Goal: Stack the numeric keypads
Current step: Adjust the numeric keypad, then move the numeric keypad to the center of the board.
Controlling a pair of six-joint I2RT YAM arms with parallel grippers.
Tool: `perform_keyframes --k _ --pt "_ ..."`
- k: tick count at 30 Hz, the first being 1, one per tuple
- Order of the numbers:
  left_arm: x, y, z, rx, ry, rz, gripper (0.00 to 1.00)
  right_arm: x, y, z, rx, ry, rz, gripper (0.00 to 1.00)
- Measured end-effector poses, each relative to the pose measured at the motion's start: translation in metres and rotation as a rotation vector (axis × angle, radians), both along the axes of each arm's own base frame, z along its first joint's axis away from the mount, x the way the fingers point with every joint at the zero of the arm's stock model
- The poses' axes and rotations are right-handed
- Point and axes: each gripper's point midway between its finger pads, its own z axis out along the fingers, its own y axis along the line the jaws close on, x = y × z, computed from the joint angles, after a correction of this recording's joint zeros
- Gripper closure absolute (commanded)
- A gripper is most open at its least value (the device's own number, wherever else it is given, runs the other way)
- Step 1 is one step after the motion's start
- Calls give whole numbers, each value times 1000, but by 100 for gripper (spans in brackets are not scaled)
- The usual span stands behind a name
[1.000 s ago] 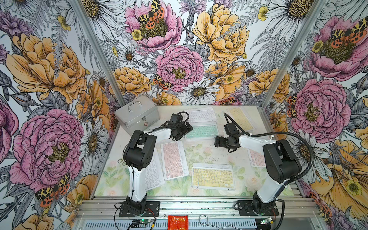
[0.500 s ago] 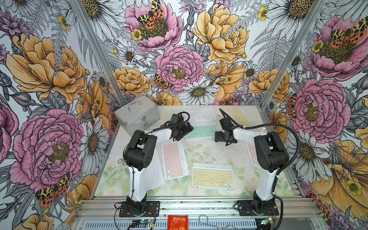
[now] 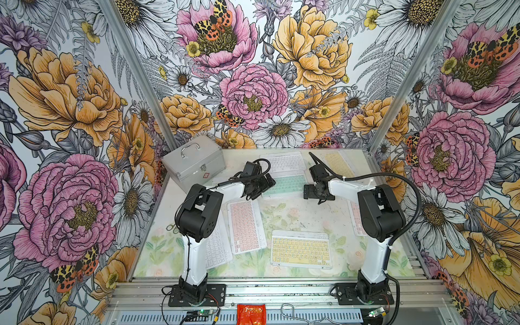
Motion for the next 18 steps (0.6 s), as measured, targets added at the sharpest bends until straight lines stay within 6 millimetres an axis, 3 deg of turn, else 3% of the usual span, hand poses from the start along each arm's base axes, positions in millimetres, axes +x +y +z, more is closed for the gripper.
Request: perform_keyframes --k 6,12,15,18 --pt "-10 5 1 9 8 -5 1 -12 1 8 59 13 -2 0" --pt "-43 18 4 49 64 -26 1 -40 0 40 167 -22 -28 0" --pt "-67 12 9 65 81 -69 1 -64 1 46 220 -19 -37 0" --pt "-99 -10 21 67 77 -155 1 -99 1 37 271 31 -52 0"
